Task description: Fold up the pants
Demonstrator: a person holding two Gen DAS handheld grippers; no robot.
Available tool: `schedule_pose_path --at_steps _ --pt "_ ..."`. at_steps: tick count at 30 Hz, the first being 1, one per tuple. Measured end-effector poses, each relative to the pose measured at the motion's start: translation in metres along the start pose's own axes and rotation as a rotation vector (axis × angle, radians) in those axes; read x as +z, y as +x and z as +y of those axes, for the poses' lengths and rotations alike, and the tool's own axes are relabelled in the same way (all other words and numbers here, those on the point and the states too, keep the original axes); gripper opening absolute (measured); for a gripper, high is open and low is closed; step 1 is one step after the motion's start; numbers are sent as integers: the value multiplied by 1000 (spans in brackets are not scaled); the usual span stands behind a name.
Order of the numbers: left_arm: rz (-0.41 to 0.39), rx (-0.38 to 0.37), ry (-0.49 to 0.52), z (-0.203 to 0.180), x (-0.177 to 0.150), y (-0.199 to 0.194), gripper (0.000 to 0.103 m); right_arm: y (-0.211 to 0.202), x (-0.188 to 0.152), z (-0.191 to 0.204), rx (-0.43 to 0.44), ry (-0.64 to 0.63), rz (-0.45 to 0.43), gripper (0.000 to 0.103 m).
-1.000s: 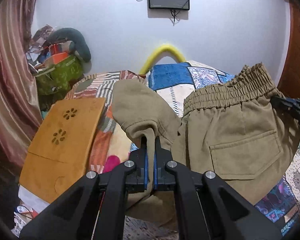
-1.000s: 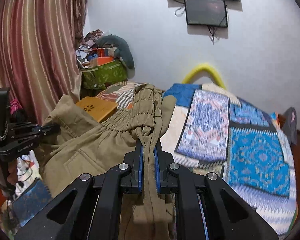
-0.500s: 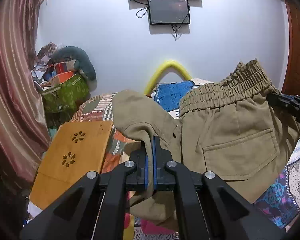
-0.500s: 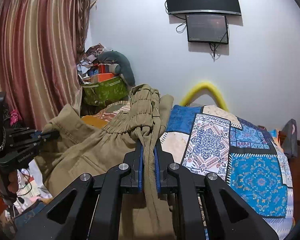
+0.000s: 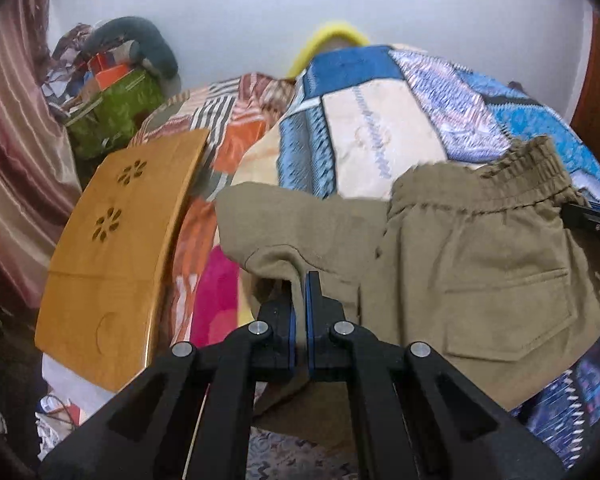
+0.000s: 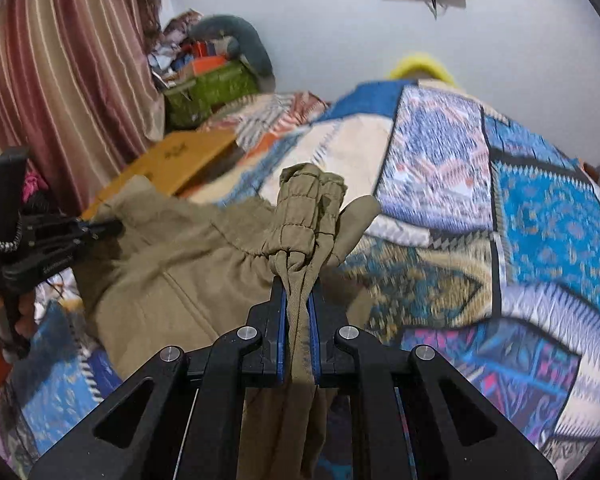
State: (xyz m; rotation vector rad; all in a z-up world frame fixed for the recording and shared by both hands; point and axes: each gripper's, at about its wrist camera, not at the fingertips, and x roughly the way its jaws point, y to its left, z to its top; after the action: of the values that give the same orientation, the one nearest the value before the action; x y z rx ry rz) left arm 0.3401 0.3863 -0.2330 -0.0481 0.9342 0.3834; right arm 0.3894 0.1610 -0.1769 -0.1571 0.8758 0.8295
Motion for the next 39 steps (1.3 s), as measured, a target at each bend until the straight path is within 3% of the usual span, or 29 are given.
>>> schedule_pose_path --at_steps 5,8,12,18,22,25,29,39 --pt "71 5 -22 7 -12 17 10 12 -8 -10 -20 38 87 11" --pt "84 15 -7 8 -18 19 21 18 -12 -6 -77 14 122 17" --pt "95 61 24 7 -24 20 34 18 -14 -1 -120 6 151 33" --pt "85 74 14 15 -33 -6 34 -23 -13 8 -146 -25 93 37" --pt "45 73 17 13 -39 -48 34 -76 -10 25 -130 -42 5 38" --pt "-28 39 6 6 -40 -101 34 -120 -8 42 -130 -63 -73 38" --pt "-153 -29 -35 -2 -38 -179 34 -178 -7 63 -98 -51 -186 49" --pt "-480 -132 -74 -31 -71 -375 34 -320 -27 139 -41 -113 -486 49"
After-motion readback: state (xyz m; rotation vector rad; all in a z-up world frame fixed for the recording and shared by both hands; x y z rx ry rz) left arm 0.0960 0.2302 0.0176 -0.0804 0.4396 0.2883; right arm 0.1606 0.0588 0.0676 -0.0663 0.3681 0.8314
